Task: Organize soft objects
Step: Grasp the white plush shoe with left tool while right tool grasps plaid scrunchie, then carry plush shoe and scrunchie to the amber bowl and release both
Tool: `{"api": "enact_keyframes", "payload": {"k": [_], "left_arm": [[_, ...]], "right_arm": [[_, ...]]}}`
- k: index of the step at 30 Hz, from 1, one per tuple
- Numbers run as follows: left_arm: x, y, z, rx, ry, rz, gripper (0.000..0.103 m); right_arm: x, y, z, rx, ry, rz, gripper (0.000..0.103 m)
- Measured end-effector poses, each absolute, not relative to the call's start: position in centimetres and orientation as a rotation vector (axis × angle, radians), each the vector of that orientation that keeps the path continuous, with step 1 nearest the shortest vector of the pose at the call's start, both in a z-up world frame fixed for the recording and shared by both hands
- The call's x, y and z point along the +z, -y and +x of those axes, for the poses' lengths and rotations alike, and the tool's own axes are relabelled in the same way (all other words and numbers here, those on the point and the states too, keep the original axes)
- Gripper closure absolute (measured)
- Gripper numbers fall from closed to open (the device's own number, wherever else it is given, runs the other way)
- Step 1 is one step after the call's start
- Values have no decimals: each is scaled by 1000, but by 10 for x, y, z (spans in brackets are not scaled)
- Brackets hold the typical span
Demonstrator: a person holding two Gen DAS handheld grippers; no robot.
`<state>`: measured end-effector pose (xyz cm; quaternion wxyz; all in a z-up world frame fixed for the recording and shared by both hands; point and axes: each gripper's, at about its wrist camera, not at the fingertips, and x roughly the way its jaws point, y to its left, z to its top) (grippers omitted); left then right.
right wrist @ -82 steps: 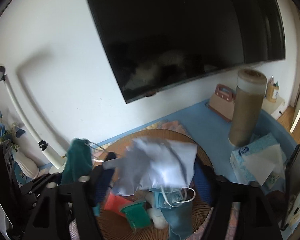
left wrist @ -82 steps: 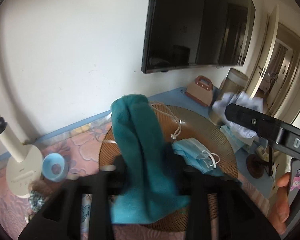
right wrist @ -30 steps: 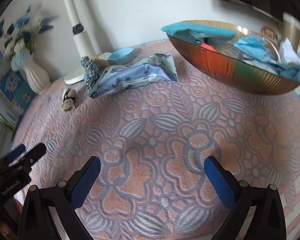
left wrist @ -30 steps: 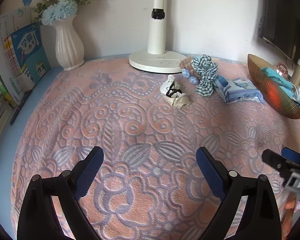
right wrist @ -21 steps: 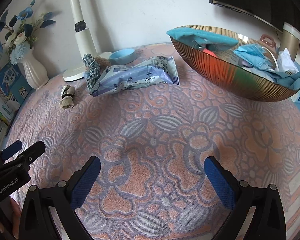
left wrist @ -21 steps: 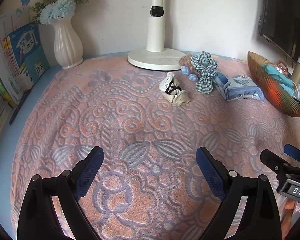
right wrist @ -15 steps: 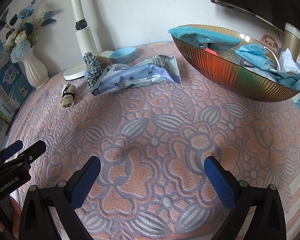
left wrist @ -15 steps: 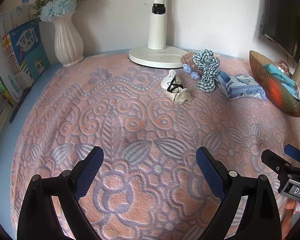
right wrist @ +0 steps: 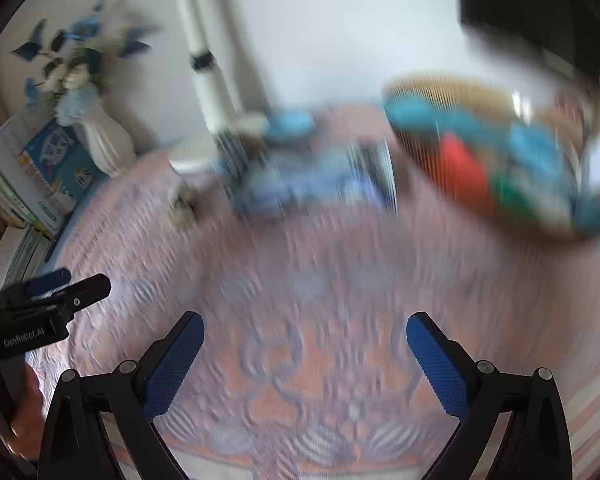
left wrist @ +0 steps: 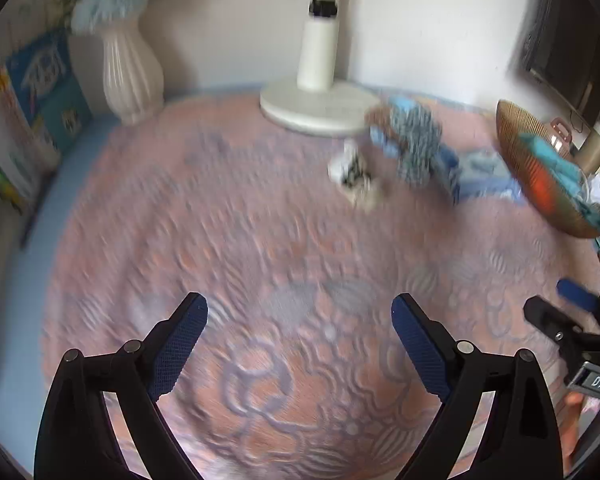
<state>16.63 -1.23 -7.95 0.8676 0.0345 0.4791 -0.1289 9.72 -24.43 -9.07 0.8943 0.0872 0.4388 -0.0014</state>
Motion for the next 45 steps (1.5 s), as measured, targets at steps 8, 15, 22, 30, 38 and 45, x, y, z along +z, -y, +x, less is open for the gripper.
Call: {"api": "enact_keyframes", "payload": {"k": [8, 15, 22, 30, 38, 45], "left_arm": [[-61, 37, 216, -357, -940, 70, 16], [-107, 63, 259, -382, -968, 30, 20], [-114, 66, 266, -393, -985, 31, 55], [-106, 67, 258, -420, -953, 21, 78], [-51, 47, 203, -452, -851, 4, 78], [-33, 28, 139, -464, -828, -9, 78]], "right_arm": [[-47, 233, 170, 122, -855, 169, 26], [-88, 209, 244, 185, -908, 121, 51], [-117, 207, 277, 177, -968, 97, 84], [-81, 213, 254, 184, -875, 111, 91], [-31, 229, 165, 217, -805, 179, 91], [-88, 267, 88, 178, -965, 420, 91]]}}
